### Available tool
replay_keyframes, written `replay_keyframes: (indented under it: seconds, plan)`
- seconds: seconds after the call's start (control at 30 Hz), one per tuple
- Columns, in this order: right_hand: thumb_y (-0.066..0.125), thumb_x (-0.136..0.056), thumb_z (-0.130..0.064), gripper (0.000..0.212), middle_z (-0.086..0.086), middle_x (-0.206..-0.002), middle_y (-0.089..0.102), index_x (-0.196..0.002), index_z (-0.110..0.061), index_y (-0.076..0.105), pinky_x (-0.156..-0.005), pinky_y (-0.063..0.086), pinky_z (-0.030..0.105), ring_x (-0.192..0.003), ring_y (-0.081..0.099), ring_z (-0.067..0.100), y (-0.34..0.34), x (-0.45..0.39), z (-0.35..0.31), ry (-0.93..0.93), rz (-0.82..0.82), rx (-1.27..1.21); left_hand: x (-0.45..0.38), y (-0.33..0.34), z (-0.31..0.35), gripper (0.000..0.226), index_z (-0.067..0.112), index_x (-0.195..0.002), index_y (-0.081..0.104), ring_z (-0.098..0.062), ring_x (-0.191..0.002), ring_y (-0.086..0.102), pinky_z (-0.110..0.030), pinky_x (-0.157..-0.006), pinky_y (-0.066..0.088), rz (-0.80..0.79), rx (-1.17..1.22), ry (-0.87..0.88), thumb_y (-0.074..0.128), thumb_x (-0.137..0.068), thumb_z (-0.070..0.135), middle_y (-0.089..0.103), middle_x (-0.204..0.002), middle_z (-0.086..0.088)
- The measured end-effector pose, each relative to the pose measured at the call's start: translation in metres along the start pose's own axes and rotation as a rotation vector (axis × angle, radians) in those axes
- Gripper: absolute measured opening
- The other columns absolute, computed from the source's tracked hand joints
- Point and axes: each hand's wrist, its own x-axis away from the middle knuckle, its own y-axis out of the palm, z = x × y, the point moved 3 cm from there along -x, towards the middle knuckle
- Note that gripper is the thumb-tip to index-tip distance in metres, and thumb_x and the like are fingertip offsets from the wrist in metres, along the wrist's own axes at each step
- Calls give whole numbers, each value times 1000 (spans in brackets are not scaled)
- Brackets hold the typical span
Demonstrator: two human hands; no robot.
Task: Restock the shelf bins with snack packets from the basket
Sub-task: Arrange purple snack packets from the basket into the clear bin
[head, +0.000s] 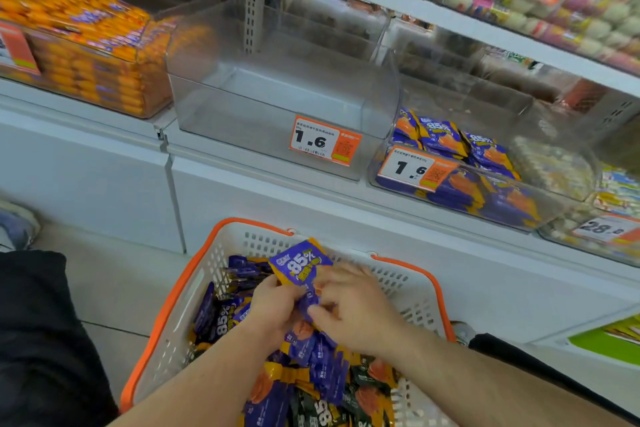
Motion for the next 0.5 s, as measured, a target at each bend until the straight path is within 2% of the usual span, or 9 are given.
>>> replay_keyframes:
  seconds: [0.07,0.1,0.2,0.27,0.3,0.4,0.5]
  plan:
    - [58,-75,-47,24,-2,-126,60,-71,-23,61,-104,37,42,-123,51,23,-18,-1,5,120,251,-67,10,7,13,24,6,-111,64,-33,-82,68,-40,-66,56,-58,-47,113,58,-90,-5,73,-101,-16]
    - [65,-73,-46,22,0,-136,51,-78,-26,60,-106,33,39,-131,45,23,-25,-2,7,200,282,-82,15,11,20,26,10,-112,65,-34,-85,70,-43,-69,58,-100,-68,164,58,-91,-4,73,-102,-14]
    - [73,-63,-60,54,-2,-155,23,-105,-33,51,-111,26,34,-143,24,19,-39,-3,14,404,173,-71,29,29,41,32,15,-113,67,-40,-99,67,-60,-86,54,-195,-123,267,60,-90,-5,73,-105,-13]
    - [65,-51,-71,78,-3,-153,24,-116,-32,48,-110,31,36,-140,29,20,-46,-5,13,405,219,-50,34,41,52,35,15,-112,67,-42,-104,65,-63,-91,48,-231,-130,304,60,-88,-9,72,-107,-16]
    - [64,-48,-72,81,-4,-149,27,-117,-30,48,-107,34,38,-136,35,20,-48,-5,13,390,263,-41,36,48,57,37,14,-113,67,-43,-105,64,-62,-92,48,-253,-121,319,59,-86,-11,72,-108,-17]
    - [70,-50,-63,78,1,-147,32,-115,-26,50,-103,37,41,-131,39,24,-58,-4,14,368,384,16,43,66,70,41,10,-115,65,-38,-103,67,-53,-89,54,-310,-127,344,56,-85,-16,72,-107,-17]
    - [68,-50,-57,72,4,-146,35,-112,-24,53,-101,35,42,-130,38,28,-74,1,18,376,511,40,51,84,83,40,11,-113,65,-32,-97,70,-44,-75,58,-339,-139,379,58,-84,-16,74,-102,-15]
